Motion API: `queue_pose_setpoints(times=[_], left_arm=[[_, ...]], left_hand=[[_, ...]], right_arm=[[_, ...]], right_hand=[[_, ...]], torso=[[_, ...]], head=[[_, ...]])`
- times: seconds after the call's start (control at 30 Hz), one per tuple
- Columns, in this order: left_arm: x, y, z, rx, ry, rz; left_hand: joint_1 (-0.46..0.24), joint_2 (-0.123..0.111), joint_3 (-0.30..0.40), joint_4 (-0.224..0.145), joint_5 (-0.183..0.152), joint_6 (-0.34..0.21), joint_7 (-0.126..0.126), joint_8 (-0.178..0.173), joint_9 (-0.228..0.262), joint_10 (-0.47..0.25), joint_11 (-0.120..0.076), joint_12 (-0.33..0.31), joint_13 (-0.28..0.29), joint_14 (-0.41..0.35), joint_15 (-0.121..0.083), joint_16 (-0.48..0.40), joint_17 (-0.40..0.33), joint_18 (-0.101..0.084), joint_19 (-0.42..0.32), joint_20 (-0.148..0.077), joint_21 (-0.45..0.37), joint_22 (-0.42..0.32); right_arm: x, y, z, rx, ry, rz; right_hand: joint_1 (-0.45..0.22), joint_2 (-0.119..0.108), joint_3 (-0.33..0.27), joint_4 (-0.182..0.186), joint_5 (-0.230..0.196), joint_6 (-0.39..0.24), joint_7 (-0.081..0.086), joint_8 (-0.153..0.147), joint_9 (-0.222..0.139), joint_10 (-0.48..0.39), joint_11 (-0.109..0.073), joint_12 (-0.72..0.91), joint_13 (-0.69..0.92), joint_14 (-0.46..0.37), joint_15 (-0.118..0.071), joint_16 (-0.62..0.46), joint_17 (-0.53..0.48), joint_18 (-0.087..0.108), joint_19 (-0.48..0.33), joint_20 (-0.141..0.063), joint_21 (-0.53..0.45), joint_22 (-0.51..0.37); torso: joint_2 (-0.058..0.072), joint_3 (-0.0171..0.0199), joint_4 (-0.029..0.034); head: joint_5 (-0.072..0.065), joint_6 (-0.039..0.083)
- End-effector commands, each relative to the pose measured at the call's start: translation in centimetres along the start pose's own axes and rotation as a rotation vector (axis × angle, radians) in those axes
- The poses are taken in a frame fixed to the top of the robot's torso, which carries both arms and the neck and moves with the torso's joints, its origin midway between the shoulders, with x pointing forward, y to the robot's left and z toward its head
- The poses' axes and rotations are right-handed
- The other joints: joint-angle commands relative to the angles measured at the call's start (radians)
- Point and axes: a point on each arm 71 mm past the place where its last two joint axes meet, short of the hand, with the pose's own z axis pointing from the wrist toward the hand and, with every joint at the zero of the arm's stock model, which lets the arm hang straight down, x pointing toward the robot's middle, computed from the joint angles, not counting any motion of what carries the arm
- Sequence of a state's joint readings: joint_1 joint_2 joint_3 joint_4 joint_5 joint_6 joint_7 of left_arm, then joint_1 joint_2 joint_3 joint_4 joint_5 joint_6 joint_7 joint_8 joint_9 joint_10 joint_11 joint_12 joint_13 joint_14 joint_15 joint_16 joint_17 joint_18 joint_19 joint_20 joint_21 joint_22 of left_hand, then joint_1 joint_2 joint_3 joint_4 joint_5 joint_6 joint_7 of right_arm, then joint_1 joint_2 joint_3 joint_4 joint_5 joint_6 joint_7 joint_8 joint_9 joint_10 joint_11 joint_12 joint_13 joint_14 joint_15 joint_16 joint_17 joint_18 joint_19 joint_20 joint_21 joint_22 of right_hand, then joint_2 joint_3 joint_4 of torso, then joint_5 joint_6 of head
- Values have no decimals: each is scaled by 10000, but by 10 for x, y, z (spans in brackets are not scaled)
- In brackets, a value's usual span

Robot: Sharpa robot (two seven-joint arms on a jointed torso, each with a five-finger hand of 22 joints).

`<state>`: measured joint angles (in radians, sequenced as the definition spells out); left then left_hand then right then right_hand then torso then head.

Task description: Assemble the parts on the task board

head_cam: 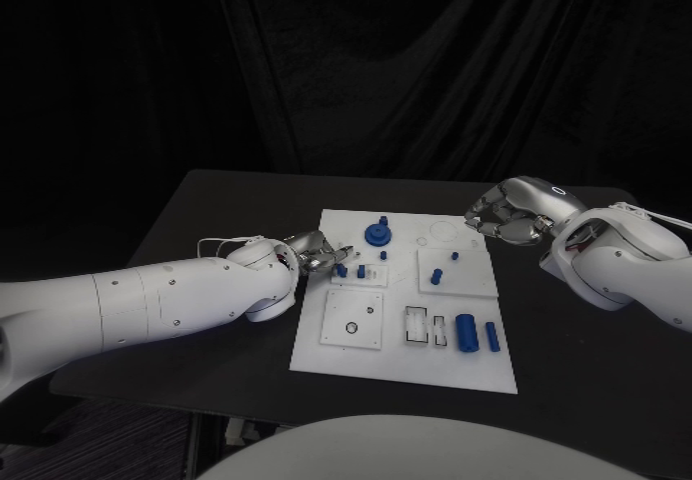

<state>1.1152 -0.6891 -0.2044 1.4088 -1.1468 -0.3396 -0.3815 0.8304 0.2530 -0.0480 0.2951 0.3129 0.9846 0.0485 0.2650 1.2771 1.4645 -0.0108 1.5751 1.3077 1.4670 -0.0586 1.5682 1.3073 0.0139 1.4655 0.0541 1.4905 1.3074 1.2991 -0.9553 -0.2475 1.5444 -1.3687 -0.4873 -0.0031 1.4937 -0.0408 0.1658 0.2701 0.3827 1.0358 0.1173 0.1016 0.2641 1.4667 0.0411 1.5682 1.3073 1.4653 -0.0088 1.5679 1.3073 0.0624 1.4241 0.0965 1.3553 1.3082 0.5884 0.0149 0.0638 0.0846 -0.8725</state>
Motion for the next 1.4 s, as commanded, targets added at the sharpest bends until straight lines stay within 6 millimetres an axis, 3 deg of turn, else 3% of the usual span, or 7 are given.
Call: queue_pose_setpoints(times=[0.03, 0.17, 0.23, 0.4, 0.67, 1.1, 1.4], left_arm=[[9, 4, 0, -125, 426, 50], [9, 4, 0, -47, 435, 57], [9, 3, 1, -32, 459, 69], [10, 4, 1, -60, 574, 121], [11, 5, 1, -131, 751, 196], [15, 6, 1, -195, 916, 231], [17, 6, 1, -172, 907, 204]], left_hand=[[18, 119, -74, -16, 134, 73, -10, 86, 50, 1063, -55, -43, 2631, 1038, -29, 26, 2635, 85, 526, -13, -24, 2339], [492, 37, -119, -27, 913, 70, -70, 230, 167, 1063, -108, -43, 2631, 1038, -78, 26, 2635, 88, 520, -62, -32, 2336], [928, -236, -59, -37, 1204, 10, -93, 255, 196, 1063, -128, -43, 2631, 1038, -99, 26, 2635, 87, 521, -77, -31, 2337], [1512, -613, 98, -55, 1521, -40, -117, 270, 197, 1063, -152, -43, 2631, 1038, -118, 26, 2635, 88, 516, -99, -37, 2334], [2120, -1094, 270, -82, 1736, -45, -138, 264, 157, 1063, -172, -43, 2631, 1038, -132, 26, 2635, 89, 515, -117, -38, 2334], [2714, -1498, 484, -127, 1753, -38, -163, 242, 101, 1063, -193, -43, 2631, 1038, -149, 26, 2635, 92, 507, -135, -49, 2330], [3586, -1856, 1167, -215, 2486, -44, -216, 230, 55, 1063, -244, -43, 2631, 1038, -197, 26, 2635, 91, 510, -181, -45, 2332]], right_arm=[[1, -1, -1, 160, 59, -8], [1, -1, -1, 163, 59, -8], [1, -1, -1, 165, 58, -7], [1, -1, -1, 178, 53, -6], [1, -1, -1, 189, 41, -3], [1, -2, -1, 207, 50, -1], [2, -2, -2, 215, 60, 4]], right_hand=[[132, 5, 61, -1, 61, 48, -40, -11, 16, 1041, 13, 26, 2635, 1055, -45, 29, 2635, -59, 29, 12, 24, 1886], [132, 5, 61, -1, 61, 48, -40, -11, 16, 1041, 13, 26, 2635, 1055, -45, 29, 2635, -59, 29, 12, 24, 1886], [132, 5, 61, -1, 61, 48, -40, -11, 16, 1041, 13, 26, 2635, 1055, -45, 29, 2635, -59, 29, 12, 24, 1886], [132, 5, 61, -1, 61, 48, -40, -11, 16, 1041, 13, 26, 2635, 1055, -45, 29, 2635, -59, 29, 12, 24, 1886], [141, 6, 69, -8, 78, 50, -39, -9, 18, 1041, 13, 26, 2635, 1055, -46, 29, 2635, -58, 26, 11, 18, 1884], [141, 6, 69, -8, 78, 50, -39, -9, 18, 1041, 13, 26, 2635, 1055, -46, 29, 2635, -58, 26, 11, 18, 1884], [151, 0, 79, -18, 102, 55, -40, -5, 23, 1041, 13, 26, 2635, 1055, -47, 29, 2635, -57, 24, 10, 16, 1883]], torso=[[-2, 2, -1], [-6, 3, -2], [-5, 3, -5], [-1, 1, -5], [5, -1, 0], [-1, 0, 2], [-1, 0, -2]], head=[[-5, -1], [-4, -1], [0, -1], [1, -1], [-3, -1], [-21, -1], [-6, -1]])
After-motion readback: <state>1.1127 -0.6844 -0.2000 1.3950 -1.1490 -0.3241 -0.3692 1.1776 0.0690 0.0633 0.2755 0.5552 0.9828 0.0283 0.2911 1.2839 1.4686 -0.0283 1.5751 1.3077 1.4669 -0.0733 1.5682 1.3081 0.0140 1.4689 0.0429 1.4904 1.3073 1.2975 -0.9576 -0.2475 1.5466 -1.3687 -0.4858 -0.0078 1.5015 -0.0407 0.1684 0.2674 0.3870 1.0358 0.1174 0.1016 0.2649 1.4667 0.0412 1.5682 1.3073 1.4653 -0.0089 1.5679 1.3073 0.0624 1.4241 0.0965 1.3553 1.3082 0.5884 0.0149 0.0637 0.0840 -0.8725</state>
